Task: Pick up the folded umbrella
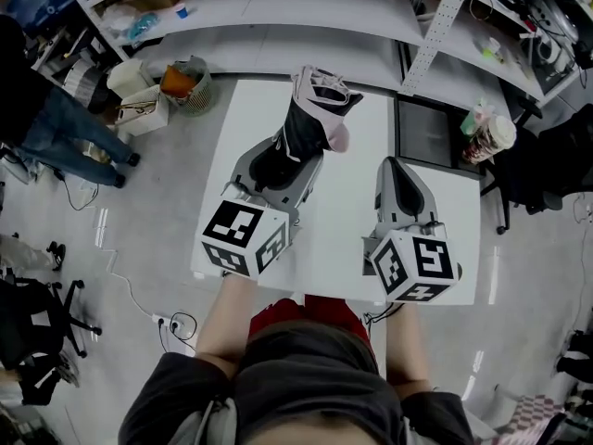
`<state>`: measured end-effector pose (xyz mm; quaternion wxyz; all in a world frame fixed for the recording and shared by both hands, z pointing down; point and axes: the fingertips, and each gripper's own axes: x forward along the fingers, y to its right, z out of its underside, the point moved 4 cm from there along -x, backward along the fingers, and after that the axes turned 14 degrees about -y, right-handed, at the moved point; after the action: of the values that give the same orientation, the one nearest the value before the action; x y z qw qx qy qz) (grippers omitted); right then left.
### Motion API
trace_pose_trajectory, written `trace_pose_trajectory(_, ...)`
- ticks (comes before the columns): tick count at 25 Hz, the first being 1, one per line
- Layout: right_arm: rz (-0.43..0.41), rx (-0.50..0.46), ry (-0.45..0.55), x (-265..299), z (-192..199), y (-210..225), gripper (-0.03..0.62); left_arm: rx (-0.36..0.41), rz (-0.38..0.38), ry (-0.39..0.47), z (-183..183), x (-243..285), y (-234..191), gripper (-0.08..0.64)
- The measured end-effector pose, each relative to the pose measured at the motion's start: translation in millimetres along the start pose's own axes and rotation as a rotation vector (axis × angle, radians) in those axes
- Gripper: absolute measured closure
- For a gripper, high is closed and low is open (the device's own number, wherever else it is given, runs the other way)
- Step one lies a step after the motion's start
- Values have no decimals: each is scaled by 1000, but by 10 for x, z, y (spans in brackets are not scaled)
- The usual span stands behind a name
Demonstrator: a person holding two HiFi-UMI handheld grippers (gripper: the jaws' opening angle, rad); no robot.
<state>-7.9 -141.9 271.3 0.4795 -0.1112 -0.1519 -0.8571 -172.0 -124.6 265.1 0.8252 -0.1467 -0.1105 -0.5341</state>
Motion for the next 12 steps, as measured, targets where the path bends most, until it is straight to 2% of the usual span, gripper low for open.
trace_pose_trajectory(12,-86,-38,12,-32,-10,-428,574,-60,-90,23,147,-435,-263,357)
